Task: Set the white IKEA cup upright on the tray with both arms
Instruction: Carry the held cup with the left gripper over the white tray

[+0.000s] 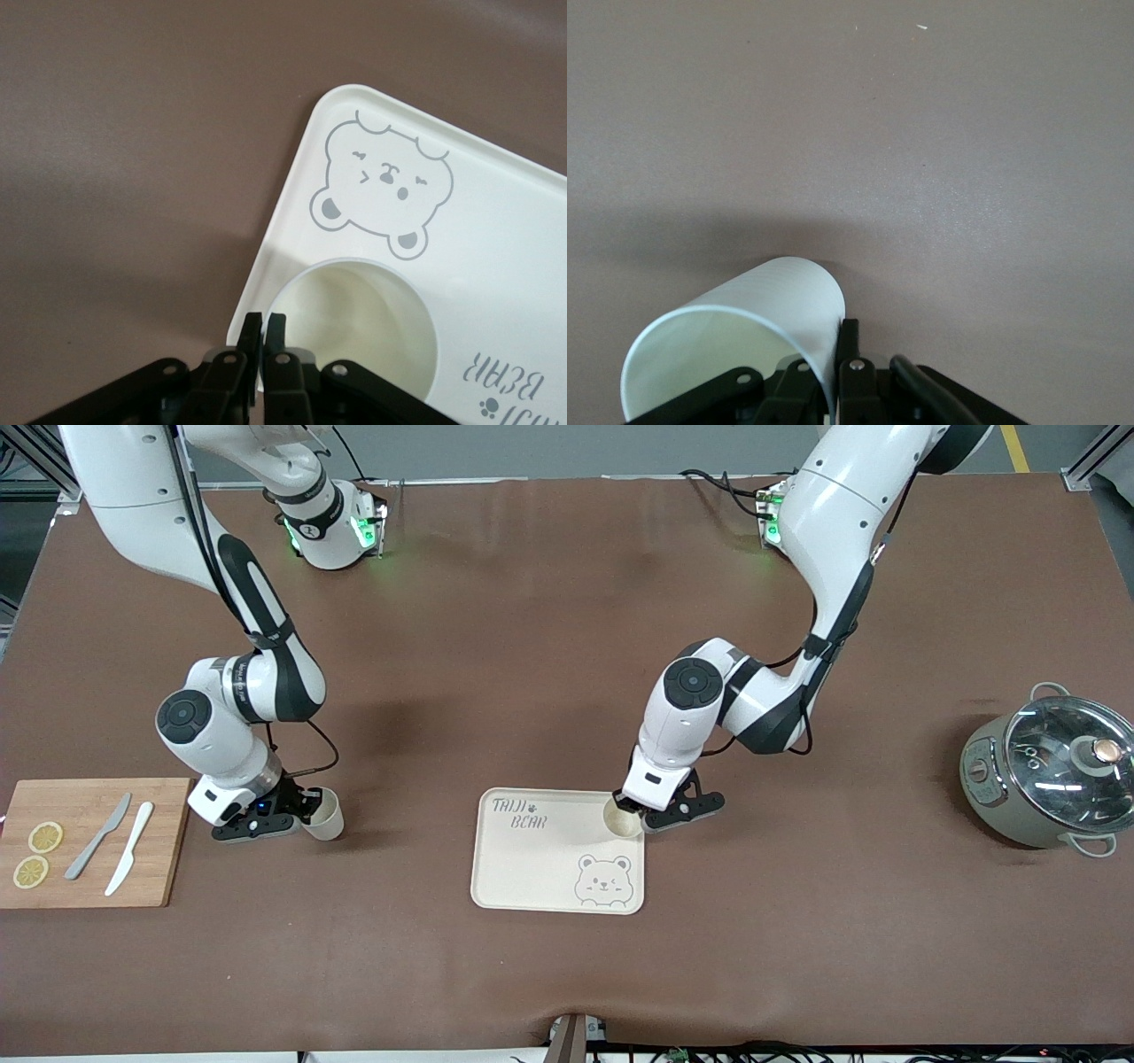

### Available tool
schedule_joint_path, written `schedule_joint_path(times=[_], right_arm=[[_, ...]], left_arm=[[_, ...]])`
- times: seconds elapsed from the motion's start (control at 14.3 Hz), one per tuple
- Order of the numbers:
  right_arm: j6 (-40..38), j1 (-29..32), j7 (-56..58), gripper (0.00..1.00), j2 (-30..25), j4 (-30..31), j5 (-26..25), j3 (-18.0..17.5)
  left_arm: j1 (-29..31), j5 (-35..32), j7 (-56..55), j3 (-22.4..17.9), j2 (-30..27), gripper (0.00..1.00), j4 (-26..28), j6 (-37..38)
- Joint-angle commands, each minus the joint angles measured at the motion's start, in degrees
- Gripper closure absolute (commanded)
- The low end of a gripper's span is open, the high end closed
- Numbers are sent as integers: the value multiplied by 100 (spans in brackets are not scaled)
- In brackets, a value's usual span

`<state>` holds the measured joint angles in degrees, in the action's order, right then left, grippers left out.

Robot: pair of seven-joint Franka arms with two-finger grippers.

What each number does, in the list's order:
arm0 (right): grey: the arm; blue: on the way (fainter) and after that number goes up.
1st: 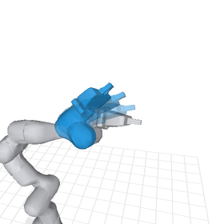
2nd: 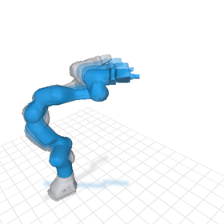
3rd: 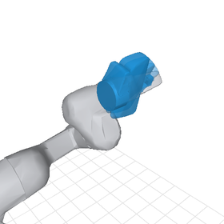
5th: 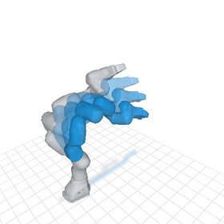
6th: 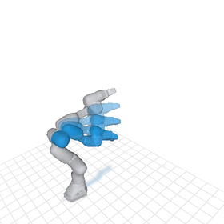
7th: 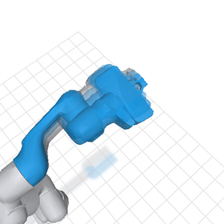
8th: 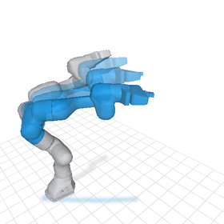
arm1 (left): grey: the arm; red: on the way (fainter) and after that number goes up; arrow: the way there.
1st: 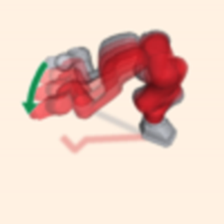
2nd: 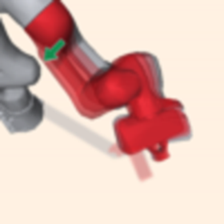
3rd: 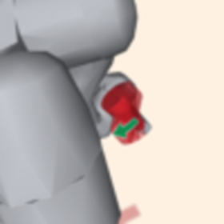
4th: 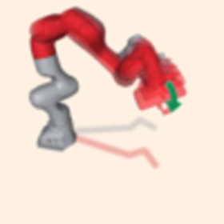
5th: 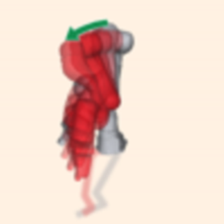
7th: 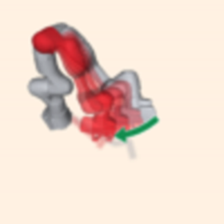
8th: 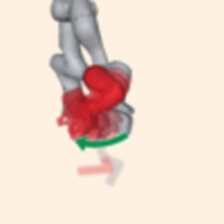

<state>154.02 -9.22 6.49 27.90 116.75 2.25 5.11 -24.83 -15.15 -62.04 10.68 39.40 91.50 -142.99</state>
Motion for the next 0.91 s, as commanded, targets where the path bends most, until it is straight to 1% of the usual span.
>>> schedule_joint_path(times=[0.0,0.35,0.56,0.84], right_arm=[[14,-36,-25,100,-39,14,-40,34],[5,-36,-43,100,-56,5,-32,34],[-451,16,-25,100,-65,-205,-32,17],[-505,16,-43,100,-65,-232,-32,17]], left_arm=[[-145,-190,-212,-101,156,100,-299,113],[-513,-252,-414,-452,366,100,-589,113],[-532,-243,-432,-479,410,100,-615,104],[-541,-243,-432,-479,446,100,-624,78]])
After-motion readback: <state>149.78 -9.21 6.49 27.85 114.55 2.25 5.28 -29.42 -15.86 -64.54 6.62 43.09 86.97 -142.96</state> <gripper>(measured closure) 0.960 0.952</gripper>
